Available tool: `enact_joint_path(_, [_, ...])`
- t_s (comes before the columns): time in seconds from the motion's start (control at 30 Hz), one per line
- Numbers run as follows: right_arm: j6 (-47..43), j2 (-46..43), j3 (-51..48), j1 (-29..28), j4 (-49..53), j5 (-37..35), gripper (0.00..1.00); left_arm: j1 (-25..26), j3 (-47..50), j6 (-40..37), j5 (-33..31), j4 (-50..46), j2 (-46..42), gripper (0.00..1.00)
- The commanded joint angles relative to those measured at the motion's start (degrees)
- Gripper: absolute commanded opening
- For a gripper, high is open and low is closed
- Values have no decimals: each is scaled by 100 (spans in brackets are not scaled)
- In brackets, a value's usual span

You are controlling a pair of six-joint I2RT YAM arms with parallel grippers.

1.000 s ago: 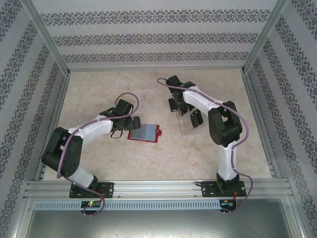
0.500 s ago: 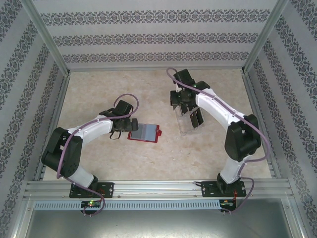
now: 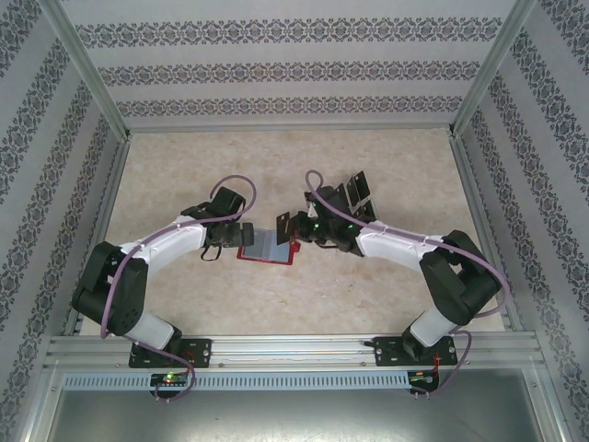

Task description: Put the credit cards into the card holder

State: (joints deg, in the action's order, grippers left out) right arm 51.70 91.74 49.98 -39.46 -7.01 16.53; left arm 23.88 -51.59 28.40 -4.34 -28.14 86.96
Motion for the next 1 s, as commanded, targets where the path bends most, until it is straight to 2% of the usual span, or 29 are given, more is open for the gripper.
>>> enact_joint_path(0.0, [549, -95, -364, -227, -1210, -475, 0, -45, 93, -195, -59, -150, 107, 100])
enact_joint_path(0.37, [1047, 367, -1051, -527, -2449, -880, 0, -44, 158, -246, -308, -42, 321, 100])
enact_joint_path(0.97, [1207, 877, -1122, -662, -2699, -1038, 0, -42, 374, -146, -329, 146, 507, 100])
